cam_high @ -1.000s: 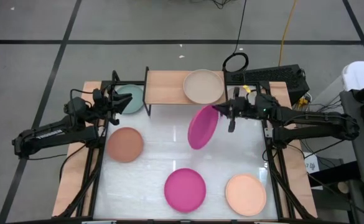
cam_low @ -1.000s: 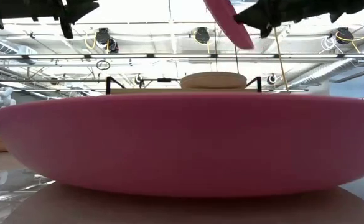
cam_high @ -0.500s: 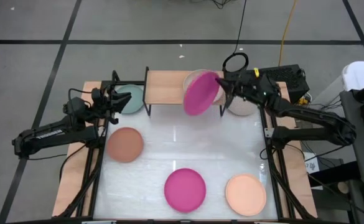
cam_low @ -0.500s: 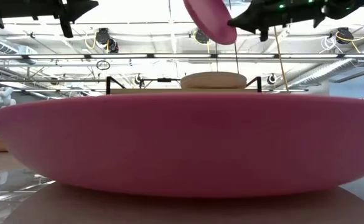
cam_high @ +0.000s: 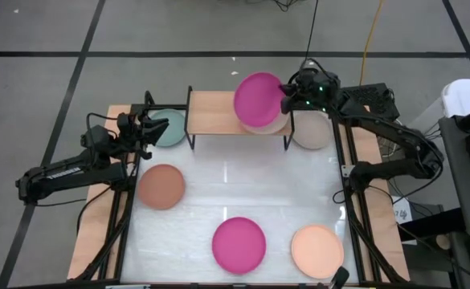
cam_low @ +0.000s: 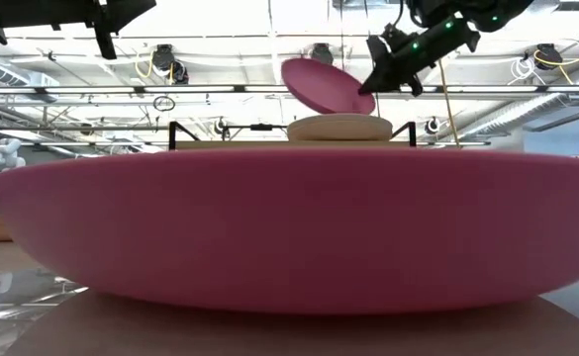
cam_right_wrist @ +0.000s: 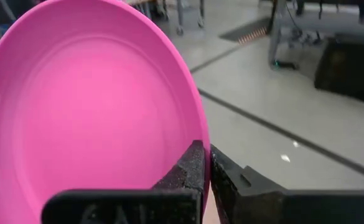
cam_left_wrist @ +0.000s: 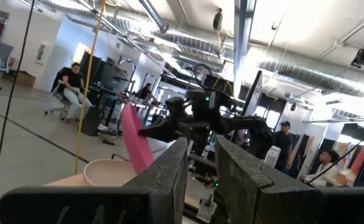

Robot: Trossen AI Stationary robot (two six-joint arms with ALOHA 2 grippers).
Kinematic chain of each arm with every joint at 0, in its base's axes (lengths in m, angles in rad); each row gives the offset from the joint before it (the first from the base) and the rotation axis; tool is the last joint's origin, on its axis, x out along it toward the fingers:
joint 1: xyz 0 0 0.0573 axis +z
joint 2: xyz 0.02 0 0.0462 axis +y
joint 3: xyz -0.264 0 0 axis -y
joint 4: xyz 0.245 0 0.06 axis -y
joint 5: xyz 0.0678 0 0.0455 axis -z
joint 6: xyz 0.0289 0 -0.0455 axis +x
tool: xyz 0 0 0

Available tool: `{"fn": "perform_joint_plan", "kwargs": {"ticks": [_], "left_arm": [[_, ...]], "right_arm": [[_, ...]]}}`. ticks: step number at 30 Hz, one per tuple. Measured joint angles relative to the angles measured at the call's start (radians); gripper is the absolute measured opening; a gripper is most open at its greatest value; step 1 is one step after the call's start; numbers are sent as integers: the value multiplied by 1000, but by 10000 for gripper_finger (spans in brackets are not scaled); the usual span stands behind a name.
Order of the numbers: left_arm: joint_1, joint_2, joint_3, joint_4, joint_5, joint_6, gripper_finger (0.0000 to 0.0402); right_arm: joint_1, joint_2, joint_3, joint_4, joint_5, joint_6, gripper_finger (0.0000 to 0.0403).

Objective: Place and stack plates onto a shelf
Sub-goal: Stack the top pink plate on top of the the light brown plate on the shelf, then stack the pink plate on top of the pink plate on the shelf

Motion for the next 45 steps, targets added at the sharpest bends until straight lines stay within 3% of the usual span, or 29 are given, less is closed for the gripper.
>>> {"fn": "perform_joint_plan", "kwargs": {"ticks": [12,23,39,45], "left_arm": [[0,0,0,-1,0,-2,88],[0,0,0,-1,1,-4,88],[0,0,0,-11,1,-3,88],[0,0,0,-24,1,-3,88]], "right_arm": [[-62,14,26,-162,1,13,0],[-65,14,26,-173,1,3,1],[-64,-15,25,-168,-2,-26,81],[-63,-91,25,-146,-155,-89,88]]}}
